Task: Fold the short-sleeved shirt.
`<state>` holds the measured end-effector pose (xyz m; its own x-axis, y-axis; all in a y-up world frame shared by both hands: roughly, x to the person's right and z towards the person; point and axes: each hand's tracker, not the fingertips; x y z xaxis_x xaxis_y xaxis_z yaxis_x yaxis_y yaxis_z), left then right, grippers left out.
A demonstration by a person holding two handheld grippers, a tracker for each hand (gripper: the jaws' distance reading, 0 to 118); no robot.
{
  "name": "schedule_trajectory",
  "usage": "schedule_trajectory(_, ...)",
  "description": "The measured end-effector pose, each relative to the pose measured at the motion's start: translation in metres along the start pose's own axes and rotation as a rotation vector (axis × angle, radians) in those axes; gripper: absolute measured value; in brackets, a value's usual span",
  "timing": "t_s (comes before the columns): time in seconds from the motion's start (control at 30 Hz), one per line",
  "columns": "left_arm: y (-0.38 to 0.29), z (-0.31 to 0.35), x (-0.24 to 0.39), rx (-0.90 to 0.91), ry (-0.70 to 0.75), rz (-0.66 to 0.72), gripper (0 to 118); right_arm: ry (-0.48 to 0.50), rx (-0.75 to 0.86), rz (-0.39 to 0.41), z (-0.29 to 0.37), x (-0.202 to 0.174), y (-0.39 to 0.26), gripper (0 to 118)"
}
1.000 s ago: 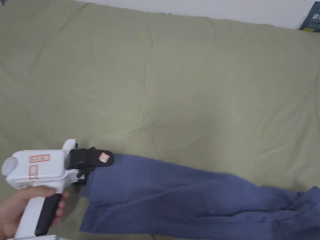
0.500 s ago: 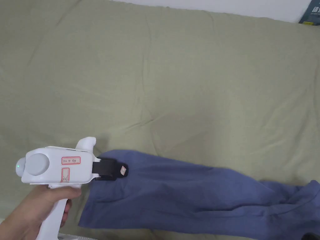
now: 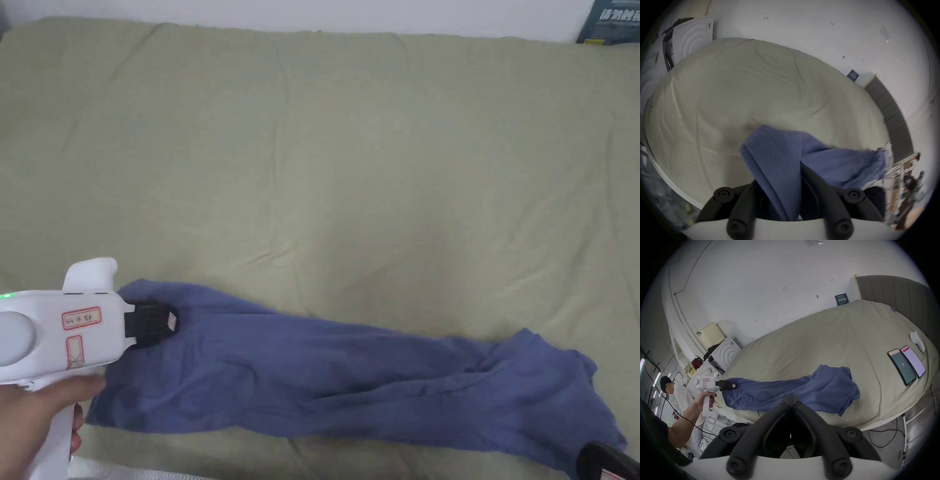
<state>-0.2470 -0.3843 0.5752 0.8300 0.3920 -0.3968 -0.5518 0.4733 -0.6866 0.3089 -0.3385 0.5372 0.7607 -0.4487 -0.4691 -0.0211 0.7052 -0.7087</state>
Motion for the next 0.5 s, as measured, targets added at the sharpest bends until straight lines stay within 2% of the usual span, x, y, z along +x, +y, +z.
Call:
schedule_trajectory(0.1, -0.008, 0.015, 0.053, 0.029, -0.221, 0.136, 7, 0.021, 0.02, -0.003, 0.003, -0.001, -0.005, 0)
schedule_trajectory(0.17, -0.016, 0.007, 0.095, 0.032, -0.276, 0.109, 8, 0.034, 0.037, -0.008, 0.005, 0.002, -0.01, 0)
schedule_trajectory(0.3, -0.031, -0.055, 0.157, 0.047, -0.16, -0.023, 8, 0.039, 0.042, -0.003, 0.011, 0.006, -0.015, 0)
schedule_trajectory(0.33, -0.035, -0.074, 0.164, 0.005, -0.109, -0.055, 8, 0.043, 0.048, -0.008, 0.014, 0.007, -0.015, 0)
schedule_trajectory(0.37, -0.038, -0.095, 0.166, -0.025, -0.072, -0.052, 8, 0.045, 0.057, -0.011, 0.018, 0.009, -0.016, 0)
schedule_trajectory(0.4, -0.042, -0.111, 0.163, -0.067, -0.041, 0.009, 9, 0.043, 0.067, -0.012, 0.023, 0.01, -0.016, 0)
schedule_trajectory(0.43, -0.047, -0.121, 0.161, -0.091, -0.017, 0.044, 28, 0.04, 0.075, -0.009, 0.027, 0.012, -0.016, 0)
schedule_trajectory(0.47, -0.048, -0.128, 0.16, -0.081, -0.039, 0.062, 64, 0.037, 0.084, -0.005, 0.03, 0.014, -0.016, 0)
schedule_trajectory(0.5, -0.049, -0.13, 0.159, -0.082, -0.044, 0.068, 76, 0.03, 0.091, -0.002, 0.032, 0.016, -0.016, 0)
